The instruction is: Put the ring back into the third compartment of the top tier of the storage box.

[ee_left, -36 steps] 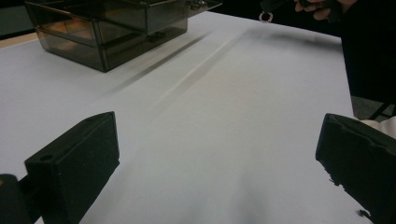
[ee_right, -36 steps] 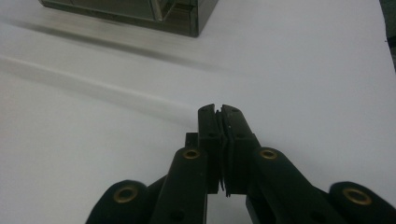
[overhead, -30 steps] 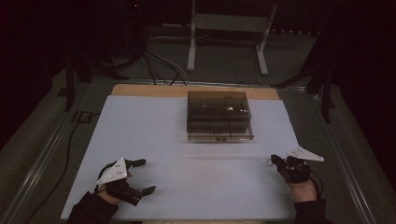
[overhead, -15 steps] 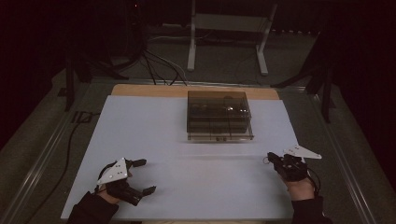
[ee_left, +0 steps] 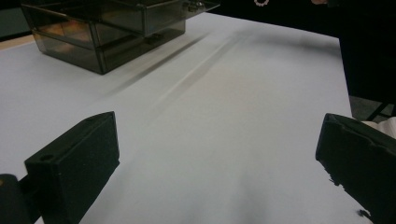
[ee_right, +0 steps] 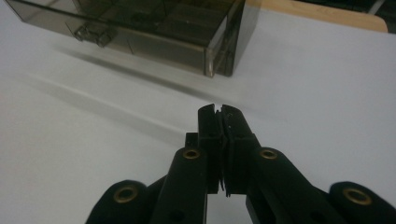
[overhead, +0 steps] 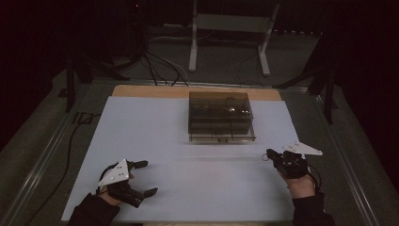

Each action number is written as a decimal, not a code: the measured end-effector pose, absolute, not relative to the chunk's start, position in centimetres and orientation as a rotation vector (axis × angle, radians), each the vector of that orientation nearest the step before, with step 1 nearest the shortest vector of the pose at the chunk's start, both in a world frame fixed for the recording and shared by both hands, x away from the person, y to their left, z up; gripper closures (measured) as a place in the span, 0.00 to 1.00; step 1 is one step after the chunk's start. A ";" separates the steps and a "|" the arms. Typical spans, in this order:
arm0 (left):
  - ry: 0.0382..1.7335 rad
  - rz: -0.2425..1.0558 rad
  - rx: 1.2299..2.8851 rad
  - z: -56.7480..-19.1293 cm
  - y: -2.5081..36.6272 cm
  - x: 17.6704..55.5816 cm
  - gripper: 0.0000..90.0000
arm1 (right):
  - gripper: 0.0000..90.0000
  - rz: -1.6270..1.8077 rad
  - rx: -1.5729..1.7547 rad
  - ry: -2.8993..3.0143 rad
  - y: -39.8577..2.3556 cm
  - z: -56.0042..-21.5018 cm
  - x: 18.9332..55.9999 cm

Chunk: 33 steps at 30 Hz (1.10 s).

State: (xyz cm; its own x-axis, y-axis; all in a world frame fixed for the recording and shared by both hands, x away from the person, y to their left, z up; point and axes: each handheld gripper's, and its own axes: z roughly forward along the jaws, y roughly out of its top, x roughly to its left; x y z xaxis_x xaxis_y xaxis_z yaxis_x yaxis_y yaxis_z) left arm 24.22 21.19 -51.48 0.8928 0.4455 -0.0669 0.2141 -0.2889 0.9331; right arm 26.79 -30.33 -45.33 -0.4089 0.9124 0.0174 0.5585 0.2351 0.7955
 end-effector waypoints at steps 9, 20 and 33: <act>0.491 0.241 1.884 -51.5 21.2 24.2 0.01 | 0.98 1.049 1.307 2.062 -29.5 -44.1 27.4; 0.489 0.240 1.883 -51.5 21.2 24.2 0.01 | 0.98 1.071 1.263 2.064 -28.5 -42.9 28.3; 0.486 0.240 1.883 -51.5 21.2 24.3 0.01 | 0.98 1.088 1.227 2.050 -27.5 -41.8 29.0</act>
